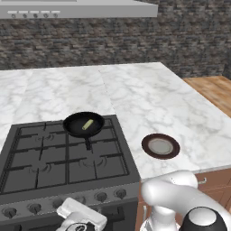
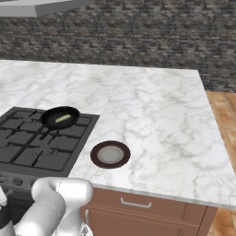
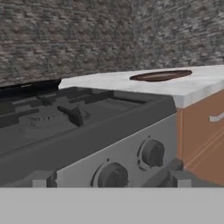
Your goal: Pick up the butter stick and place it in the pan. Then turn on the burner for the pan.
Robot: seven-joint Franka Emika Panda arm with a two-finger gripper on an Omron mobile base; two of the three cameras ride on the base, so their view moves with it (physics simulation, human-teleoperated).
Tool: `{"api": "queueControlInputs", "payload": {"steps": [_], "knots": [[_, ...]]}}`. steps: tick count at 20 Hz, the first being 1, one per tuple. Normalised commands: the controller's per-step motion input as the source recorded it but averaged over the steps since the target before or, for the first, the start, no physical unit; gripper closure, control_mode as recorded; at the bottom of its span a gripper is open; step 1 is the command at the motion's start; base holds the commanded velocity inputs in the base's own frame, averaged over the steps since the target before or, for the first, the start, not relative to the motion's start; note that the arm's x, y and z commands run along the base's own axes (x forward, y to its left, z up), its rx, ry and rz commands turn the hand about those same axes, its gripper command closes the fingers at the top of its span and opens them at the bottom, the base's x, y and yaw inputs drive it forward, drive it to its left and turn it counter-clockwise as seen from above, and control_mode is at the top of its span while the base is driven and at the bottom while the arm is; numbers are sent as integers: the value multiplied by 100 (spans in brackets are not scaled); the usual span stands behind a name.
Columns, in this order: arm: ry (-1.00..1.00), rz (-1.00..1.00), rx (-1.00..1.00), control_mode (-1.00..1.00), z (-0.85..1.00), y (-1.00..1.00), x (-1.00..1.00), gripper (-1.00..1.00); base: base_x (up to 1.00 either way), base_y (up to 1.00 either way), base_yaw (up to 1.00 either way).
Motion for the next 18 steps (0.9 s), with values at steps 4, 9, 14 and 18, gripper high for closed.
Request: {"api": "queueControlInputs", "payload": {"steps": [4, 9, 14, 18], "knots": [[-15, 3, -4, -100, -5, -40, -14, -100, 0, 0, 0], [-11, 2, -6, -100, 0, -44, -10, -100, 0, 0, 0], [-5, 4, -6, -100, 0, -45, -1, -100, 0, 0, 0], [0, 7, -1, -100, -1, -15, 9, -100, 0, 0, 0]]}}
